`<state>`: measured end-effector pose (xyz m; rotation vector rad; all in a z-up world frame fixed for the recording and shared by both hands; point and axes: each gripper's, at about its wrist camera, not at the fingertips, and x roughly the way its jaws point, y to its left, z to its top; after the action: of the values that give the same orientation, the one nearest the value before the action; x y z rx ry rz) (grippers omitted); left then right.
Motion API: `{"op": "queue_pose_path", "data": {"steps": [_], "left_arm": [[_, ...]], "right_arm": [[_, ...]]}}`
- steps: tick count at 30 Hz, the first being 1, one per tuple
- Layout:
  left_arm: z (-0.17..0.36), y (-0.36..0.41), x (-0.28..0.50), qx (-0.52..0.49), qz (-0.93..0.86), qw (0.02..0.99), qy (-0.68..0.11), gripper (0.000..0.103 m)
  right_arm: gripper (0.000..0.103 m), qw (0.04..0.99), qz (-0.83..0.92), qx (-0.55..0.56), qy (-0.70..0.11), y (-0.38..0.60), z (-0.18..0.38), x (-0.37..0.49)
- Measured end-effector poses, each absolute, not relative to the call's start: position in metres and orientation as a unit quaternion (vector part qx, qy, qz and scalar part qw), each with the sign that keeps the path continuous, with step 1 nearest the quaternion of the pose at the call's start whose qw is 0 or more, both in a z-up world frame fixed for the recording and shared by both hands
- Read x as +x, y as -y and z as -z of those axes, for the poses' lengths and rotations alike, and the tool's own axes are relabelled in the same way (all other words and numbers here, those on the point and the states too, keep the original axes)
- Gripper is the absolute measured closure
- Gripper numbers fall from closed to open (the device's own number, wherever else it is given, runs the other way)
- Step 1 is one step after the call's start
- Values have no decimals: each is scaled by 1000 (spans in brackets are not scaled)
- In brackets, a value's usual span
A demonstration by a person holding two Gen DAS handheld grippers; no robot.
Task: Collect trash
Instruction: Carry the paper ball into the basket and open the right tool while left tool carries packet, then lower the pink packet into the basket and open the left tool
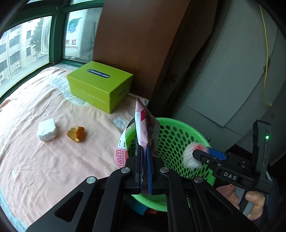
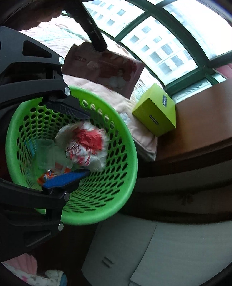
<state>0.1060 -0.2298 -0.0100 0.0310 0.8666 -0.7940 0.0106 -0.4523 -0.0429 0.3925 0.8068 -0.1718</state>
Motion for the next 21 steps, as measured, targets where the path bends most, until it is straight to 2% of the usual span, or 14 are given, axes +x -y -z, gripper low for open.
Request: {"op": "queue_pose_path", "data": {"steps": [15,19,21], "left_arm": [[31,260,96,32,392,810,-435,98],[34,264,93,34,395,807,-438,94],[36,266,93,34,398,805,-439,88]], "right_arm": [[36,902,87,201,-372,463,36,-6],[36,902,85,202,-371,464,35,-7],[36,903,85,203,-370,464,35,-8]]}}
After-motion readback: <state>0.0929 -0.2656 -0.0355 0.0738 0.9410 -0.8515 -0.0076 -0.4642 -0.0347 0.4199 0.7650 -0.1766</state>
